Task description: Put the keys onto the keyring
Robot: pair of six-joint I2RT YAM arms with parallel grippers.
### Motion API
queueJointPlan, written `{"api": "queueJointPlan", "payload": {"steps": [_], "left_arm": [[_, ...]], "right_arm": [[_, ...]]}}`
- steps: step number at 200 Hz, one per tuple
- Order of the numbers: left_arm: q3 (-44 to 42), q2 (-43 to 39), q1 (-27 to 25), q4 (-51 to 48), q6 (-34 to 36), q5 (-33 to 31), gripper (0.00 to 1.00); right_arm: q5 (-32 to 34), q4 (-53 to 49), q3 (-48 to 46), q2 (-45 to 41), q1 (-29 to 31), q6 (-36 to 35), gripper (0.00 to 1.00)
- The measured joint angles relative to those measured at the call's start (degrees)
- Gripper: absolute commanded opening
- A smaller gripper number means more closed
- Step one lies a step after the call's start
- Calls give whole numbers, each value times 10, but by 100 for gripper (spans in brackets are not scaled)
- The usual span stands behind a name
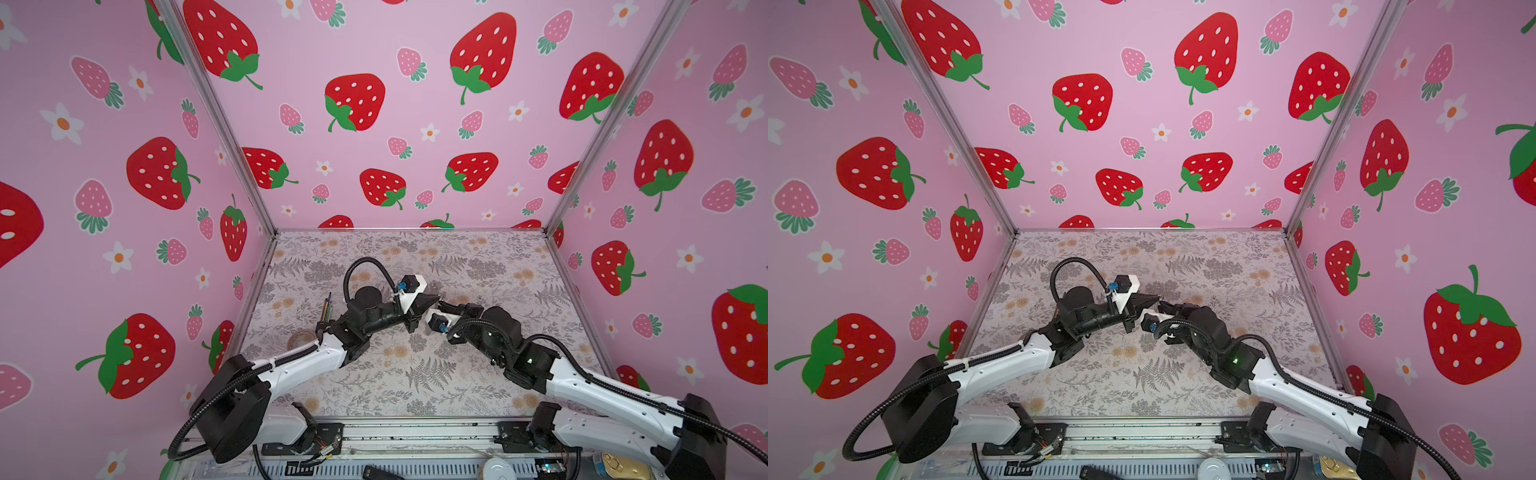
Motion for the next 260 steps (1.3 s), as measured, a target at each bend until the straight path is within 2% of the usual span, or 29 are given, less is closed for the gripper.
{"api": "queueJointPlan", "payload": {"steps": [28,61,106,178,221,260], "left_arm": [[4,0,5,28,1,23,0],[6,9,20,56,-13,89,0],[9,19,37,76,-33,177,0],[10,13,46,84,-42,257,0],[10,9,46,83,-41,275,0],[10,8,46,83,-40,283,0]], "right_arm": [[-15,-37,3,-61,7,23,31],[-24,-95,16,-114,3,78,32],[-104,-132,16,-166,-40,170,31],[-267,-130,17,-161,-139,251,27],[-342,-110,17,-146,-147,269,26],[-369,-98,17,-134,-148,274,25]]}}
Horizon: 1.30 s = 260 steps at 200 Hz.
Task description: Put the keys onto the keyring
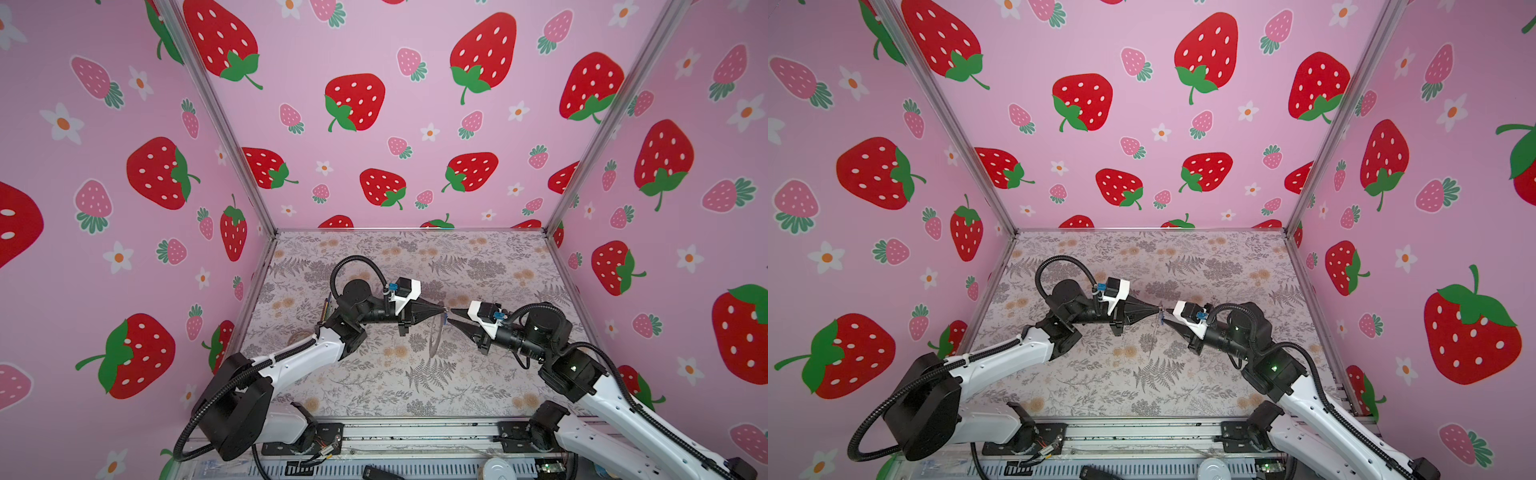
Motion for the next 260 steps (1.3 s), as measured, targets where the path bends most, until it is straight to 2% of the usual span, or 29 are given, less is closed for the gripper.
{"api": "queueJointPlan", "payload": {"steps": [125,260], "left_arm": [[0,-11,0,-2,3,11,0],[0,-12,-5,-29,20,14,0]], "right_arm": [[0,31,-4,9,-6,27,23],[-27,49,-6,18,-9,39,13]]}}
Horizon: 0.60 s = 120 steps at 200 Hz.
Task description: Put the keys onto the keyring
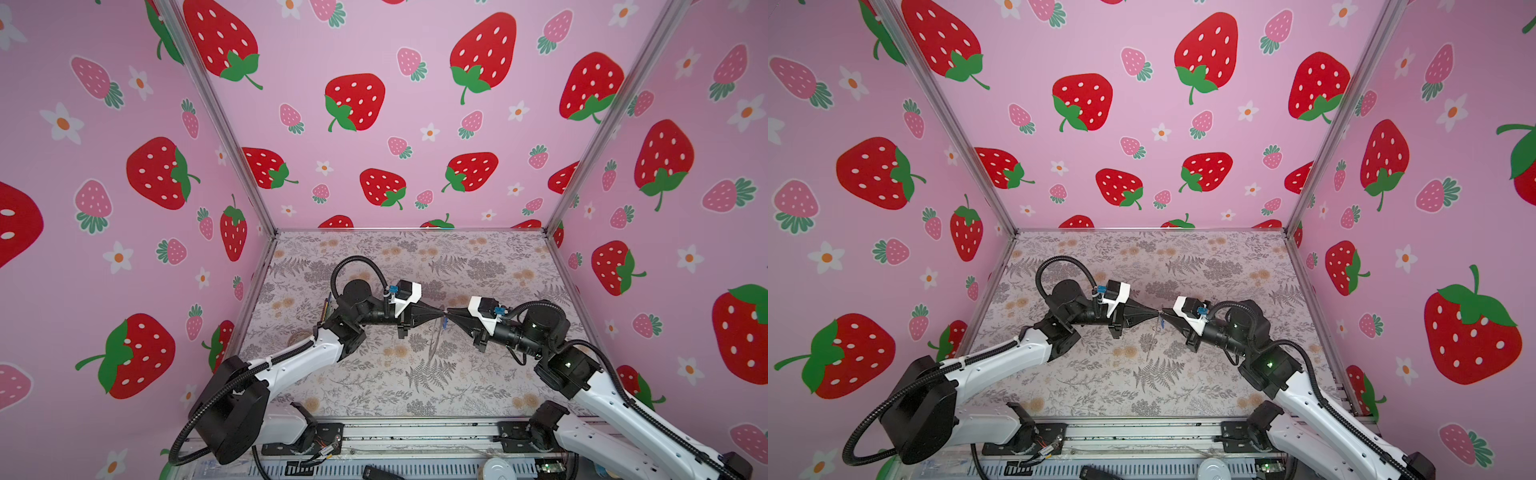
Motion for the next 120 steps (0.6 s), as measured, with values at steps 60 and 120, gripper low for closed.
{"api": "queueJointPlan", "payload": {"steps": [60,120], "left_arm": [[0,-1,0,-8,14,-2,0],[30,-61,-7,-191,147,-37,28]], "right_arm": [[-10,-5,0,-1,-5,4,0],[-5,-104,37,18,-14,-20,0]]}}
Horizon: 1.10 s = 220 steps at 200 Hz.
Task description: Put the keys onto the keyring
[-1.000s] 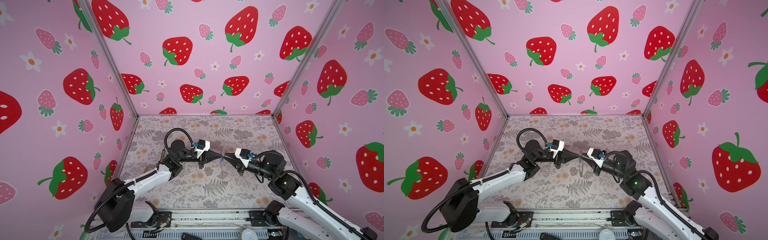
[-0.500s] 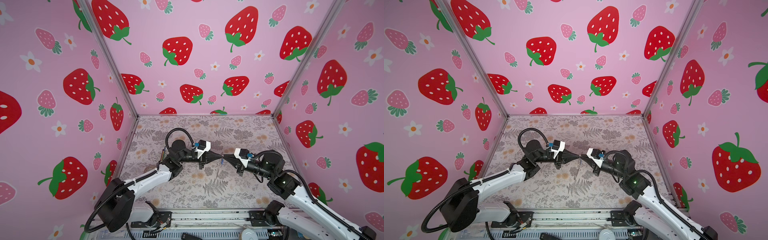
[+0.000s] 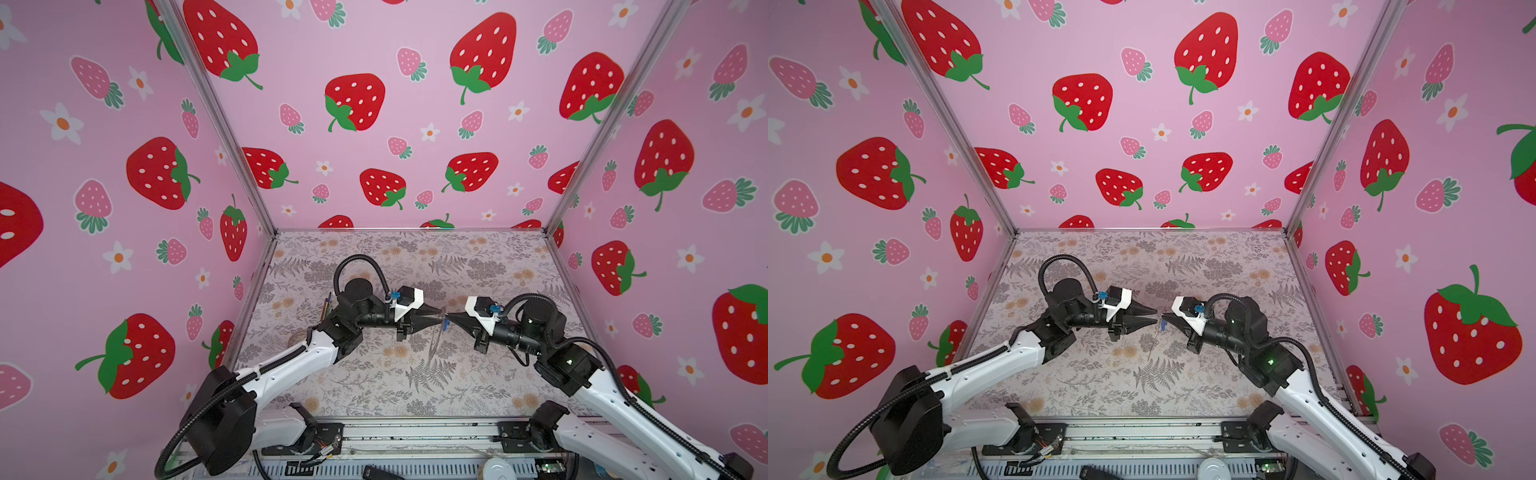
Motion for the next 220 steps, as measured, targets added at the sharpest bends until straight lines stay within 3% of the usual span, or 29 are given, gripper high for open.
{"api": "queueJointPlan", "payload": {"steps": [48,91,137,220], "left_arm": [[111,-46,-14,-247,191,-73,24],[168,-11,-23,-389,285,-109,22],[206,27,-34,-478,340,-132,20],[226,57,-47,-508,359,-146,17]], "right_arm": [[3,-130,90,60,-2,-40,0],[2,-200,124,101,-2,-66,0],[-7,-228,136,112,-2,-76,0],[-24,-235,152,130,-2,-81,0]]}}
